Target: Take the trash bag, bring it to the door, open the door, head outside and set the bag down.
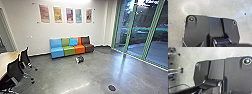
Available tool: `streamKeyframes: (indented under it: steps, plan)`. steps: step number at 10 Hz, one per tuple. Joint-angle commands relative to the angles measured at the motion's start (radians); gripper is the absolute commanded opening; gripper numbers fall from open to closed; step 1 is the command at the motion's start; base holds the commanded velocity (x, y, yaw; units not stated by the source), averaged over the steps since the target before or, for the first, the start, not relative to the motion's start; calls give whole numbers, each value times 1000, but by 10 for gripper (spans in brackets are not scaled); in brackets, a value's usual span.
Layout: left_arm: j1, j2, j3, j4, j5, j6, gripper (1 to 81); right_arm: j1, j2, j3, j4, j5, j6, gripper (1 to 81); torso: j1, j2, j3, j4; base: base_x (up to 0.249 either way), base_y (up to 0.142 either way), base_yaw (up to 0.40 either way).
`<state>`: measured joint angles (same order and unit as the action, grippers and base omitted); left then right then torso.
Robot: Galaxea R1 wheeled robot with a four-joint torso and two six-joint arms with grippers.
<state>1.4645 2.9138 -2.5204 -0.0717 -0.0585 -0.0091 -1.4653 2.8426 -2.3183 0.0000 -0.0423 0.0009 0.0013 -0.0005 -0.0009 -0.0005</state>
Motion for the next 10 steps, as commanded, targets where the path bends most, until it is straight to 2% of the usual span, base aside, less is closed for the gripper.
streamKeyframes:
  steps: [1,10]
  plan:
    - [-49,-11,9,-8,51,-3,811,52,-9,19,14,-56,2,811,0,0,0,0,131,0,0]
    - [-49,-14,9,-10,51,-3,811,53,-16,19,14,-42,4,811,0,0,0,0,133,0,0]
